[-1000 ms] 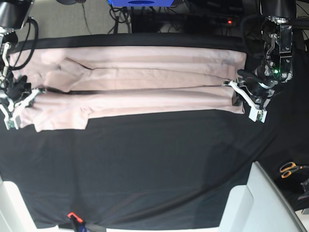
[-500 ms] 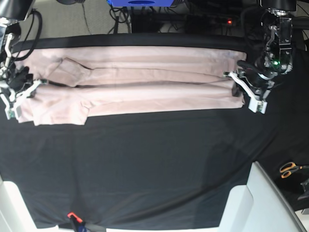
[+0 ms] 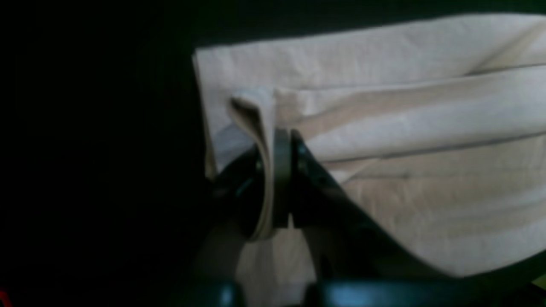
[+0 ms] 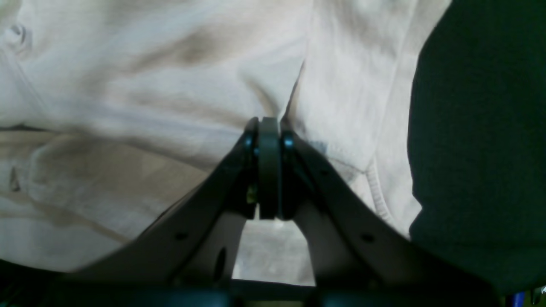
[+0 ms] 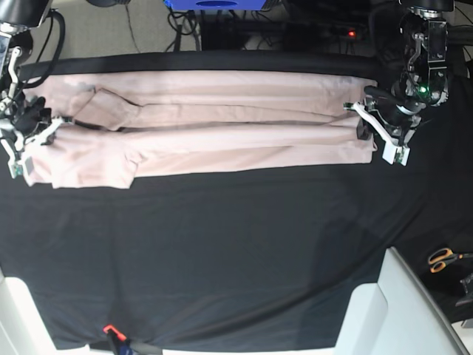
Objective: Fold the T-shirt properly
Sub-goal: 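Lay the folded edge down onto the shirt with both grippers, then open the right gripper and raise it off the strip's end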
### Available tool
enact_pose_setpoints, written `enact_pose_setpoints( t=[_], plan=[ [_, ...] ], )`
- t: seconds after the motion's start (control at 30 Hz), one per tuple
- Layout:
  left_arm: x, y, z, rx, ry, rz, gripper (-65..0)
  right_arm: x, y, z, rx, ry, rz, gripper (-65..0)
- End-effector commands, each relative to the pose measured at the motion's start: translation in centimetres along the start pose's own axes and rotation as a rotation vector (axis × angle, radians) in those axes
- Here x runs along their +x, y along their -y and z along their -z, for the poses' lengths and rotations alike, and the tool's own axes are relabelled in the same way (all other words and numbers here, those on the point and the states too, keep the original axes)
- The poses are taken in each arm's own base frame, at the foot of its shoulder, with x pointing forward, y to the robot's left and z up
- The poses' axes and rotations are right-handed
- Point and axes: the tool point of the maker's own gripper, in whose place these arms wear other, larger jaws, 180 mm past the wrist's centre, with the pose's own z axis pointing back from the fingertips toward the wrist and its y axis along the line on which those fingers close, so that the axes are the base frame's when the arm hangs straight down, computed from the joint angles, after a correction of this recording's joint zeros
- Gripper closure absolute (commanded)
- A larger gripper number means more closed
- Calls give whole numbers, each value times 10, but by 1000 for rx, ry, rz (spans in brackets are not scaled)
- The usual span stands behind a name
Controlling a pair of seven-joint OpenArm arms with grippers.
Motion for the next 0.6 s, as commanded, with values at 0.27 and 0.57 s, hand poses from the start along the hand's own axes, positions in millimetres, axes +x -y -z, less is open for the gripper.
enact_pose_setpoints(
  t=[0.27, 0.57],
  plan=[
    [2, -5, -5, 11, 15, 9, 0, 12, 7, -4, -17, 34, -15, 0],
    [4, -10, -5, 27, 16, 20, 0, 8, 8, -5, -19, 26, -17, 0]
  ],
)
